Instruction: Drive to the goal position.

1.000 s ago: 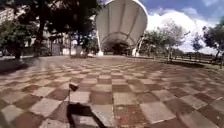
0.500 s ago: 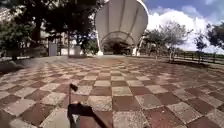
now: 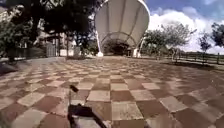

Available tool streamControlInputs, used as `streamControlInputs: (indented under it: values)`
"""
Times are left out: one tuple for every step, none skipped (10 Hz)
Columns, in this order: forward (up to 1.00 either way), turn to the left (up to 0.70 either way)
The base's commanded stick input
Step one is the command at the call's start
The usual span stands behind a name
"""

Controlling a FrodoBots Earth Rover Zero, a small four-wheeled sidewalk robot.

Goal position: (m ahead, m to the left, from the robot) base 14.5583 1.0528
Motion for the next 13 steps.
streamControlInputs:
  values:
    - [1.0,0.0]
    - [1.0,0.0]
    - [1.0,0.0]
    - [1.0,0.0]
    - [1.0,-0.2]
    - [1.0,-0.4]
    - [1.0,-0.33]
    - [1.0,-0.18]
    - [1.0,-0.03]
    - [1.0,0.0]
    - [1.0,0.0]
    - [1.0,0.0]
    - [1.0,0.0]
